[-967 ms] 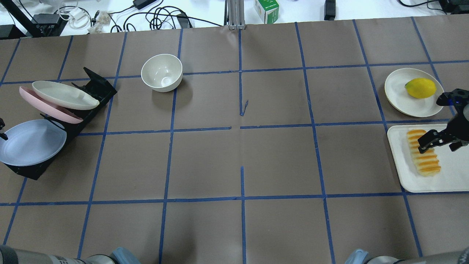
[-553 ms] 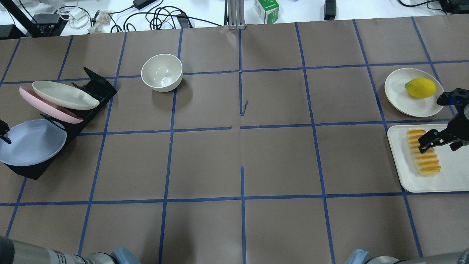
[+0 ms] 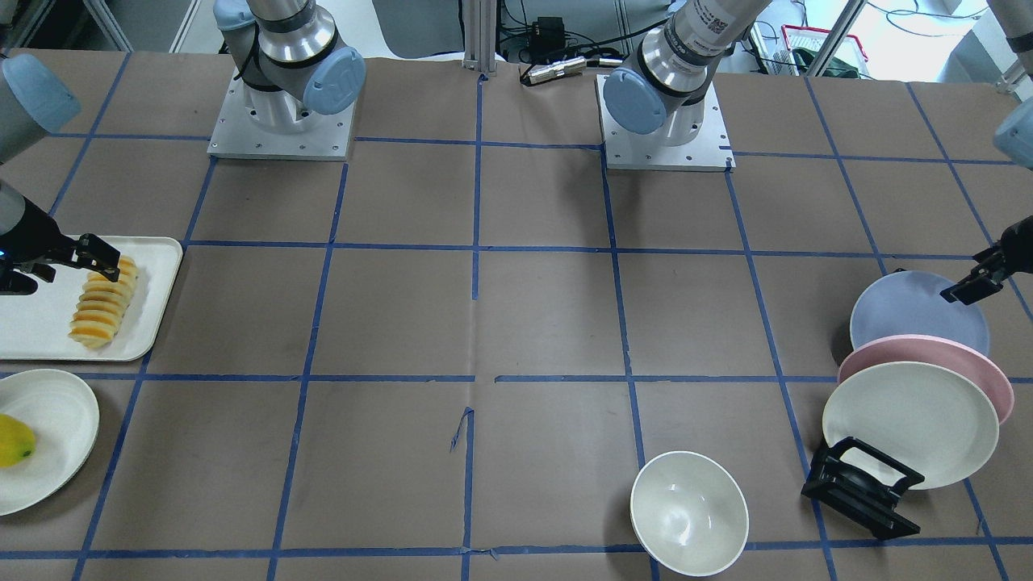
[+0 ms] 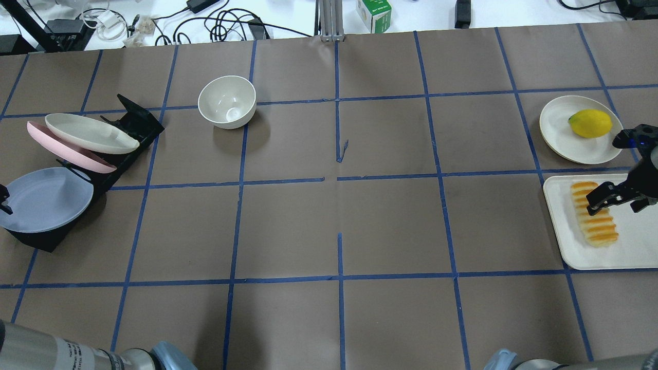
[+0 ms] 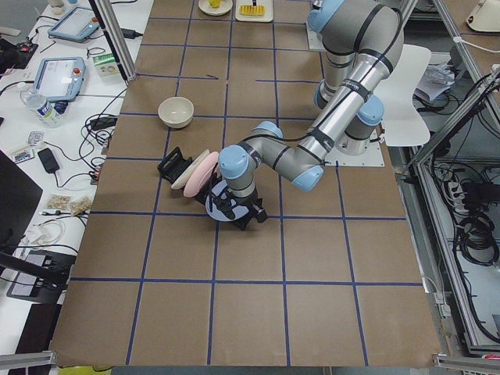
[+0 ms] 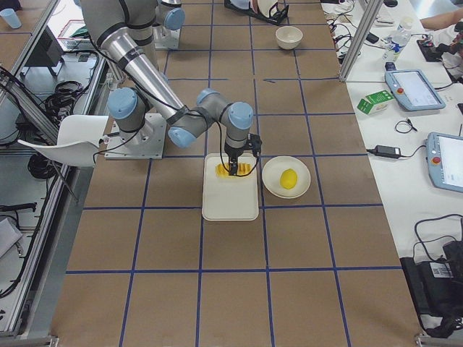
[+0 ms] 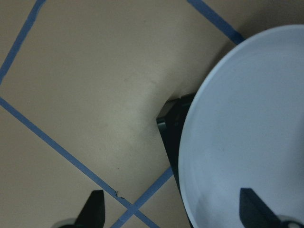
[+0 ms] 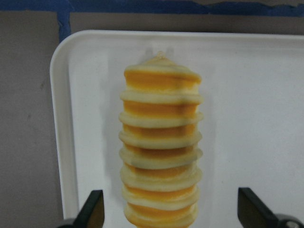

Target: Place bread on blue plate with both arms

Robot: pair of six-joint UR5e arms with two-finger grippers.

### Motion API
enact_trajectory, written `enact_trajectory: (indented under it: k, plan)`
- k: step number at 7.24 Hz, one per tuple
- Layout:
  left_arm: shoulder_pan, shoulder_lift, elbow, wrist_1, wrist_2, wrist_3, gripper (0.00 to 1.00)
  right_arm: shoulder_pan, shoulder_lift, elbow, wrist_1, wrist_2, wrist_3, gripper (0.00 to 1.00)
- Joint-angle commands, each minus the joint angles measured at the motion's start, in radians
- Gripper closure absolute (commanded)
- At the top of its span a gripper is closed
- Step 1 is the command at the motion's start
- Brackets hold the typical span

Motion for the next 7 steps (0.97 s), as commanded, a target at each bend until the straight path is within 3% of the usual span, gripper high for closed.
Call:
enact_trajectory:
  k: [1, 3, 4, 5, 7]
  plan:
    - [-0.002, -0.013, 0.009, 0.007, -0.005, -0.009, 0.1, 0.0, -0.001, -0.001, 0.0, -0.001, 0.0, 0.0]
    - [-0.006, -0.001, 0.003, 0.003, -0.002, -0.001, 0.56, 0.0, -0.001, -0.001, 0.0, -0.001, 0.0, 0.0]
    - [-0.005, -0.001, 0.003, 0.002, 0.0, 0.011, 0.83, 0.0, 0.002, 0.001, -0.001, 0.001, 0.0, 0.0]
    - [-0.003, -0.001, 0.003, -0.001, 0.001, 0.014, 1.0, 0.0, 0.003, 0.0, -0.004, -0.001, -0.002, 0.0]
    - [-0.002, 0.001, 0.01, -0.004, -0.002, 0.025, 1.0, 0.0, 0.0, 0.001, 0.002, 0.003, 0.0, 0.0]
